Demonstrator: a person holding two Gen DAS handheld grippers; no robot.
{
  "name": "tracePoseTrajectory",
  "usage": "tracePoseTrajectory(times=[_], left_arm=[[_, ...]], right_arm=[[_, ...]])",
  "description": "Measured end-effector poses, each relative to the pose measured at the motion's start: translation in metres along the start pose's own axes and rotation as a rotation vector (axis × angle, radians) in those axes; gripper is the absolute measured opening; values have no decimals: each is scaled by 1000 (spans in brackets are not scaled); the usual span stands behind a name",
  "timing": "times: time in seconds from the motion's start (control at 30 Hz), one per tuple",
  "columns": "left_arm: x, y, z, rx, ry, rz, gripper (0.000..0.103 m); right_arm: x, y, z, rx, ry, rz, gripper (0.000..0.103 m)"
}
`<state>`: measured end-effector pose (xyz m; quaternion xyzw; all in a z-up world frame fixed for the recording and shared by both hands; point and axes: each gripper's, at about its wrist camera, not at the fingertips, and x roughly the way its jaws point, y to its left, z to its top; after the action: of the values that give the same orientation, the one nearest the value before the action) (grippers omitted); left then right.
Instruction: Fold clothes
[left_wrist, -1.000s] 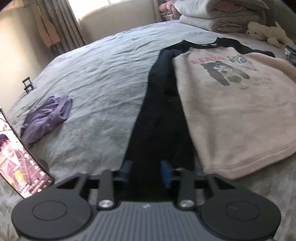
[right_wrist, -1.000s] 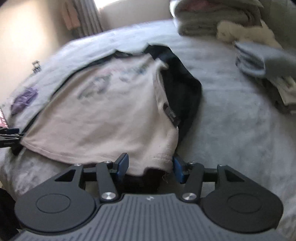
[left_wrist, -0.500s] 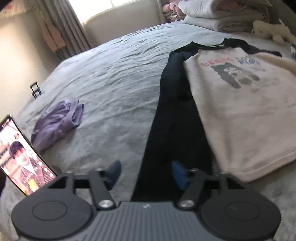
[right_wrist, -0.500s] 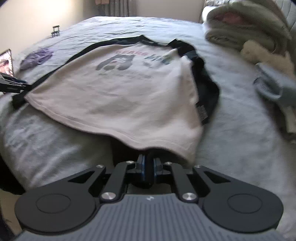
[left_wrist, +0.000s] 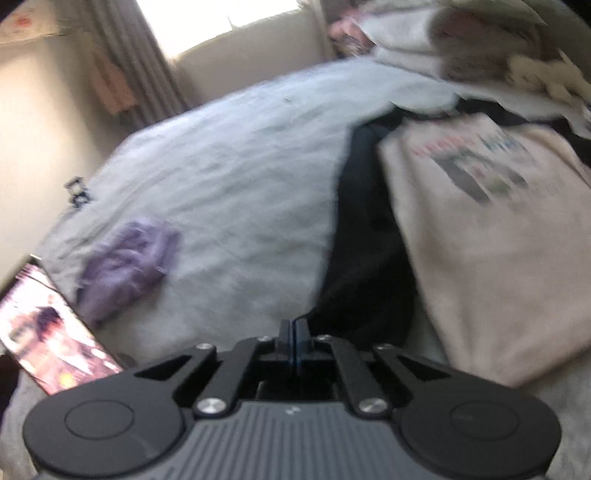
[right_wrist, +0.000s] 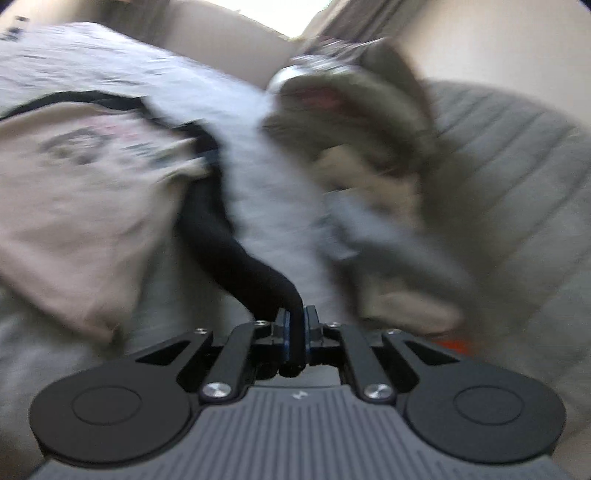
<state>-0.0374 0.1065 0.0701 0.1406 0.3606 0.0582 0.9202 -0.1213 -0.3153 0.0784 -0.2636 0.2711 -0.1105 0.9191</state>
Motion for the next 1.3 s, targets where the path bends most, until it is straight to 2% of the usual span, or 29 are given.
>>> tracePoseTrajectory(times=[0.1, 0.2, 0.3, 0.43, 0.47, 0.53, 0.57, 0.6, 0.63, 0.67, 0.7, 0.73, 0.77, 0.8, 0.83, 0.9, 0.93, 1.03, 1.13, 1.23, 1.3], left_arm=[[-2, 13, 23, -56, -45, 51, 1], [-3, 26, 47, -112, -90, 103, 1], [-5, 39, 70, -168, -135, 154, 1], [9, 57, 123, -248, -214, 268, 1], [16, 63, 135, -268, -226, 303, 1], [32, 77, 155, -309, -246, 374, 1], [41, 84, 163, -329, -254, 411, 1], [54, 92, 167, -350, -229, 416, 2], [66, 100, 170, -371, -201, 419, 10], [82, 107, 171, -374, -132, 365, 18], [88, 107, 167, -379, -114, 357, 33], [94, 106, 162, -384, -99, 352, 40], [100, 106, 158, -388, -84, 346, 43], [100, 102, 153, -377, -82, 348, 45], [100, 99, 148, -371, -72, 329, 45], [91, 90, 134, -399, -54, 225, 45], [85, 81, 126, -401, -49, 161, 46], [63, 47, 97, -368, -11, -10, 47], [43, 8, 66, -308, 57, -164, 47], [21, -15, 37, -301, 105, -257, 47], [9, -26, 19, -297, 116, -295, 47]], right_arm=[[9, -18, 8, 4, -43, -96, 7], [20, -28, 29, 21, -95, -64, 7], [41, -37, 63, -17, -144, -38, 7], [87, -60, 116, -70, -166, -50, 7], [100, -69, 128, -79, -167, -73, 7], [128, -99, 146, -47, -160, -189, 7], [141, -119, 154, 21, -151, -254, 6], [155, -139, 159, 98, -136, -318, 7], [170, -160, 159, 193, -111, -382, 7], [184, -176, 158, 272, -85, -431, 10], [199, -183, 152, 306, -47, -434, 20], [215, -185, 145, 315, 10, -390, 20], [225, -184, 136, 325, 57, -338, 29], [231, -181, 126, 341, 83, -312, 46], [234, -175, 115, 354, 94, -299, 50], [232, -161, 100, 365, 108, -256, 51], [228, -152, 94, 384, 119, -204, 51], [201, -126, 75, 451, 123, 11, 53], [165, -82, 57, 456, 145, 217, 54], [125, -44, 37, 453, 163, 377, 54], [106, -28, 26, 477, 197, 469, 54]])
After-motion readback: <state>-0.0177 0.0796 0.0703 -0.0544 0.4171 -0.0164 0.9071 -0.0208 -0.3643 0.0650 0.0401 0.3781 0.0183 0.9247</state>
